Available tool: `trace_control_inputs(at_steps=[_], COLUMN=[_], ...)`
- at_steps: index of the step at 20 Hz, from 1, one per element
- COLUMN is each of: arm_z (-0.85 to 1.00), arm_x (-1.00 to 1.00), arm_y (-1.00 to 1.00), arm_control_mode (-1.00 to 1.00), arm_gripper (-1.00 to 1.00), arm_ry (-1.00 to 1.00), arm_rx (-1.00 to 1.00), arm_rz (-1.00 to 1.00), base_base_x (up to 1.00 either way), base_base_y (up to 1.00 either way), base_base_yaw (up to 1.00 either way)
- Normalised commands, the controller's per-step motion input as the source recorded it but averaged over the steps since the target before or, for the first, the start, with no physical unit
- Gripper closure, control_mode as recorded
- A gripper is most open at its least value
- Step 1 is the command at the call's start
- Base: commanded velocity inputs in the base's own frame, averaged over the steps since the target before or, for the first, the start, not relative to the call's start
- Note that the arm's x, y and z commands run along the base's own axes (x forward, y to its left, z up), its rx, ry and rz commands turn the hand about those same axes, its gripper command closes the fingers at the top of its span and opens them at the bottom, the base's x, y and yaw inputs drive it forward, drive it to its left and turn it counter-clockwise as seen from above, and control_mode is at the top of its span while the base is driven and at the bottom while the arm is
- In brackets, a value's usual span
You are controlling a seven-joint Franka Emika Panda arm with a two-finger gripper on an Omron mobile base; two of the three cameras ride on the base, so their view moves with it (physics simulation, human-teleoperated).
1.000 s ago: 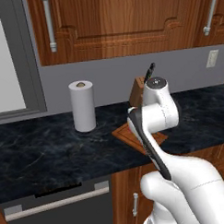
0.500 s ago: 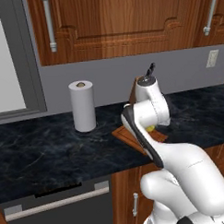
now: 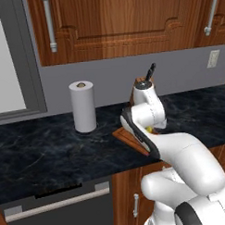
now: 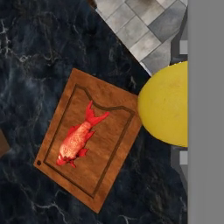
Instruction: Retrieve a lemon from the fridge and place it on the cutting board with the fish.
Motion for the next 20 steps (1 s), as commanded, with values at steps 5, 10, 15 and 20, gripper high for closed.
trace_control_inputs(at_steps=[5, 10, 15, 20], arm_z=[-0.25, -0.01, -0.07, -0.29], arm_x=[0.31, 0.16, 0.25, 0.15], arm_y=[0.00, 0.00, 0.00, 0.00], arm_control_mode=[-1.00, -1.00, -1.00, -1.00], arm_gripper=[1.00, 1.00, 1.00, 1.00], arm_ry=[0.03, 0.00, 0.06, 0.02], arm_rx=[0.00, 0.07, 0.06, 0.00], arm_rz=[0.00, 0.01, 0.01, 0.00], base_base_x=[0.00, 0.00, 0.00, 0.00], base_base_y=[0.00, 0.00, 0.00, 0.00], base_base_yaw=[0.00, 0.00, 0.00, 0.00])
